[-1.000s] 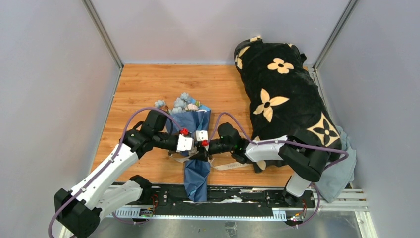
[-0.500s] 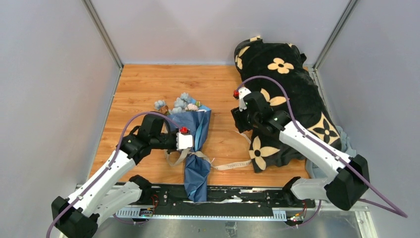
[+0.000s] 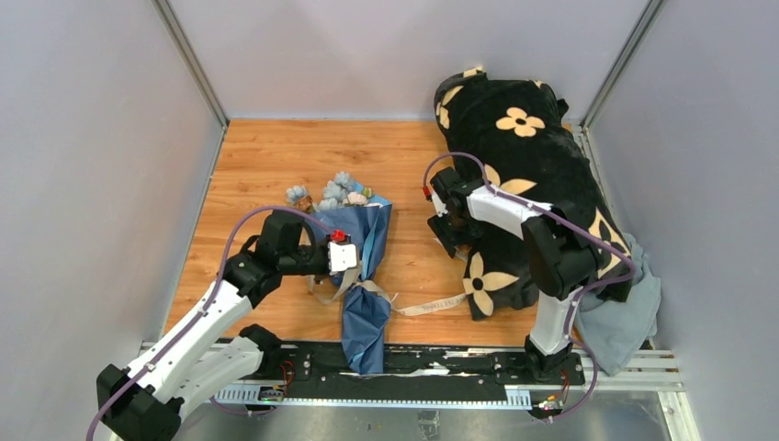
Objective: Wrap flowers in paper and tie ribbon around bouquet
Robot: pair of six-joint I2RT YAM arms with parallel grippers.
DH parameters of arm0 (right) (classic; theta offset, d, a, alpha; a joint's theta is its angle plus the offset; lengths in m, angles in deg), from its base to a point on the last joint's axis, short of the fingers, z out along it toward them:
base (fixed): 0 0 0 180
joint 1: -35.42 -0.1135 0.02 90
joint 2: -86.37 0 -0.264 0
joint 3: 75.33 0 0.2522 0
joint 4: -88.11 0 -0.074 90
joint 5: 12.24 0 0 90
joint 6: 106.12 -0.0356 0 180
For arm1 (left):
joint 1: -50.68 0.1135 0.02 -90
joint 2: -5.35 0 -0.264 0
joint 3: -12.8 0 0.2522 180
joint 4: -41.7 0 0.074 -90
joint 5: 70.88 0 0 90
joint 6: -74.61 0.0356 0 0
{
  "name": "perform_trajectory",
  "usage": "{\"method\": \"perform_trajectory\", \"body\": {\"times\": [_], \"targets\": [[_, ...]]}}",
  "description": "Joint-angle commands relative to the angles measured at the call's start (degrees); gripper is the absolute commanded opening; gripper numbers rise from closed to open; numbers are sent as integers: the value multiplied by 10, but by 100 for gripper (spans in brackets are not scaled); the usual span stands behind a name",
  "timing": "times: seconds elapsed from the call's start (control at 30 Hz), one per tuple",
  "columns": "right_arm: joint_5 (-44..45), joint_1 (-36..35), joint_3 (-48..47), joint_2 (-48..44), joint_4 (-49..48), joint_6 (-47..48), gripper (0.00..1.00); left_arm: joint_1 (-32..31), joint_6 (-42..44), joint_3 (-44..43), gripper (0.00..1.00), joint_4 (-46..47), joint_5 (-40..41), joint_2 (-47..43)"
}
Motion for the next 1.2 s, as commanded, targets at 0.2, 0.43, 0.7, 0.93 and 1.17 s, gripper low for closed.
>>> {"method": "perform_trajectory", "body": {"times": [0.2, 0.43, 0.7, 0.93, 1.17], "targets": [[-96, 2, 11, 8, 19, 20, 52, -5, -26, 18, 0, 35, -17, -7], [-34, 2, -10, -27, 47, 19, 0, -5, -2, 11, 0, 19, -19, -15], [-135, -118, -167, -215, -68, 26, 0, -5, 77, 34, 0, 14, -1, -37], [-202, -297, -434, -58, -189, -31, 0, -5, 107, 42, 0, -18, 10, -72], [-180, -336, -632, 140, -172, -82, 0, -5, 93, 57, 0, -28, 20, -126]]}}
